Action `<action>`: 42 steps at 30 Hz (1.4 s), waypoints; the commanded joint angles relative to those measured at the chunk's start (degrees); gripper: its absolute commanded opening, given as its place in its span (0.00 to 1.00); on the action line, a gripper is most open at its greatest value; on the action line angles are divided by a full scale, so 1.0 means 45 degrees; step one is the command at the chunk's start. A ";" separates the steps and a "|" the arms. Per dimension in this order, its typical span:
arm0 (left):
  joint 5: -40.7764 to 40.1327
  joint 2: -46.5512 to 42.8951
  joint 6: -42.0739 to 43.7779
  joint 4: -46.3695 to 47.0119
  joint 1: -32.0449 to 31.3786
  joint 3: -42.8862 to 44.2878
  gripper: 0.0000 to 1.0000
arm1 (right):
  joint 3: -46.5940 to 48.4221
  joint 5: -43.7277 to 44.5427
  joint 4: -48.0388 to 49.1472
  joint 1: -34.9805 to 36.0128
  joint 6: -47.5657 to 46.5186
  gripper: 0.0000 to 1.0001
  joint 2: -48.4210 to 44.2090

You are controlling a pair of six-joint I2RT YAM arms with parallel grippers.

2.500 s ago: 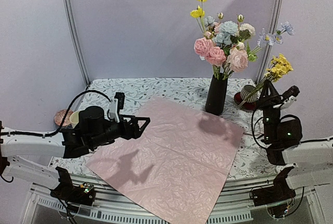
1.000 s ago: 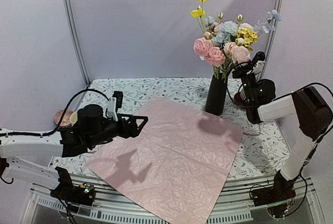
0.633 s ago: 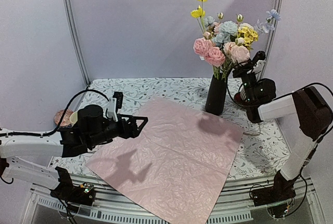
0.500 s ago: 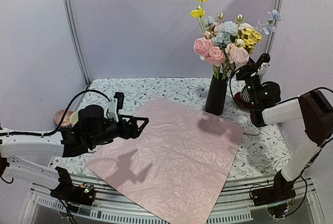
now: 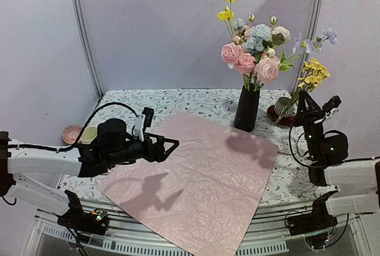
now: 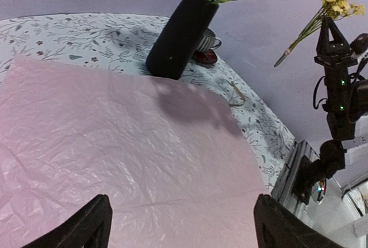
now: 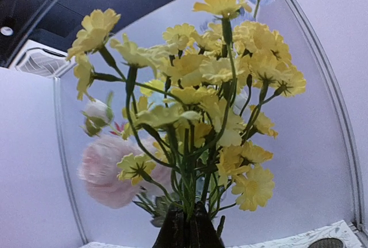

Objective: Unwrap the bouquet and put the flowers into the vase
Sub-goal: Pass from the right arm to the left

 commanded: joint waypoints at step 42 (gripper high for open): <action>0.6040 0.5599 0.2653 0.3393 -0.2843 0.5785 0.57 | 0.3445 -0.6214 -0.2596 0.6000 0.4188 0.02 -0.0361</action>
